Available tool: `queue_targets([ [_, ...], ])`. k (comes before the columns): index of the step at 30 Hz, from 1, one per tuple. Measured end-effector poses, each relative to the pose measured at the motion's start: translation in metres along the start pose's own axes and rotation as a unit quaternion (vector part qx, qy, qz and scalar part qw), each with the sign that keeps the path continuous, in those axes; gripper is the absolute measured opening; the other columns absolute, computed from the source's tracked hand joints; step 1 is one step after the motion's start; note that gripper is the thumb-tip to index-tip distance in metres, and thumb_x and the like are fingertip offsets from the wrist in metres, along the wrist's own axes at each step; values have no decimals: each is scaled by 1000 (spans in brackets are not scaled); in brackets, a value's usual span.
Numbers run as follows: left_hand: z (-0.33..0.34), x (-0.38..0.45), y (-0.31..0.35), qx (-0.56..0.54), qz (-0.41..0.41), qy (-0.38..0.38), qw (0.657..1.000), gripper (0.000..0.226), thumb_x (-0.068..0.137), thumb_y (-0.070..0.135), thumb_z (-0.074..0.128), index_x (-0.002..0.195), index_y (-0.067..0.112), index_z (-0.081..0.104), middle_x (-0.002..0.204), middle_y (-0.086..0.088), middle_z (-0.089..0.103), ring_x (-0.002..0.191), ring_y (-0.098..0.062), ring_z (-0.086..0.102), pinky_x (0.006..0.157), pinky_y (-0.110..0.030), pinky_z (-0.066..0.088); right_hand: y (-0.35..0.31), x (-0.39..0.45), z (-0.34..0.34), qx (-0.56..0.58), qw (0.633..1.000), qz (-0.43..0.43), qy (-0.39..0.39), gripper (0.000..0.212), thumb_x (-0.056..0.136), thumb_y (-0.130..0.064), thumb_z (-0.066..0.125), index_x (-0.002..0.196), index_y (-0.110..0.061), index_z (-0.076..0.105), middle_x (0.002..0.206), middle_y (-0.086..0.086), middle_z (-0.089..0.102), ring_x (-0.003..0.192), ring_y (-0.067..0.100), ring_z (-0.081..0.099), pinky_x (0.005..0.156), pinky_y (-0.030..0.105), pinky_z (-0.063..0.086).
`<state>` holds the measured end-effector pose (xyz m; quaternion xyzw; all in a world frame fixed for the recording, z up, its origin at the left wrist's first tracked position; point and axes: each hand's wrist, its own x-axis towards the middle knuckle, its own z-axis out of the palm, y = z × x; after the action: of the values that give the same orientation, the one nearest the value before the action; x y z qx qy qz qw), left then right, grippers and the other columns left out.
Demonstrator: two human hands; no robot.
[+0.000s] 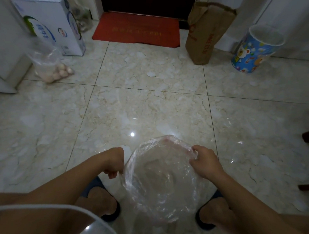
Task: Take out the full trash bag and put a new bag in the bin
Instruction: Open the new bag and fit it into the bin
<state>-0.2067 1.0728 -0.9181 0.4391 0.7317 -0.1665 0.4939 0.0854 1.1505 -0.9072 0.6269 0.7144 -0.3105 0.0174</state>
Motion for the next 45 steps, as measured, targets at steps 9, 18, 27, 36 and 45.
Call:
queue_targets([
  [9, 3, 10, 0, -109, 28, 67, 991, 15, 82, -8, 58, 76, -8, 72, 52, -11, 65, 43, -17, 59, 39, -21, 44, 4, -4, 5, 36, 998, 32, 40, 26, 84, -7, 64, 109, -13, 67, 78, -5, 59, 61, 9, 53, 48, 14, 33],
  [18, 14, 16, -1, -178, 48, -25, 982, 15, 78, -6, 63, 92, -6, 68, 64, -7, 73, 52, -14, 66, 45, -21, 44, 11, -5, 0, 57, 993, 76, 68, 23, 83, -5, 59, 101, -15, 69, 73, -3, 62, 58, 5, 53, 45, 18, 35],
  [27, 17, 22, -8, -324, 110, -94, 935, 17, 77, -11, 61, 91, 0, 62, 80, -19, 66, 66, -18, 65, 53, -24, 45, 19, -1, -7, 76, 988, 107, 75, 20, 84, -6, 61, 100, -17, 66, 64, -10, 52, 56, 3, 49, 44, 16, 30],
  [36, 30, 15, 17, -120, 50, -86, 988, 25, 90, 0, 45, 77, -2, 67, 57, -13, 65, 38, -16, 58, 39, -21, 43, 17, 0, -4, 48, 992, 93, 72, 17, 84, -4, 57, 96, -16, 61, 68, -7, 53, 57, 6, 49, 44, 19, 32],
  [45, 28, -4, 4, -249, 19, -187, 950, 12, 86, 7, 62, 81, 1, 71, 75, -14, 73, 63, -20, 71, 44, -20, 44, 18, 0, -7, 19, 996, 70, 60, 23, 85, -3, 55, 104, -12, 63, 82, -1, 58, 67, 17, 53, 47, 17, 32],
])
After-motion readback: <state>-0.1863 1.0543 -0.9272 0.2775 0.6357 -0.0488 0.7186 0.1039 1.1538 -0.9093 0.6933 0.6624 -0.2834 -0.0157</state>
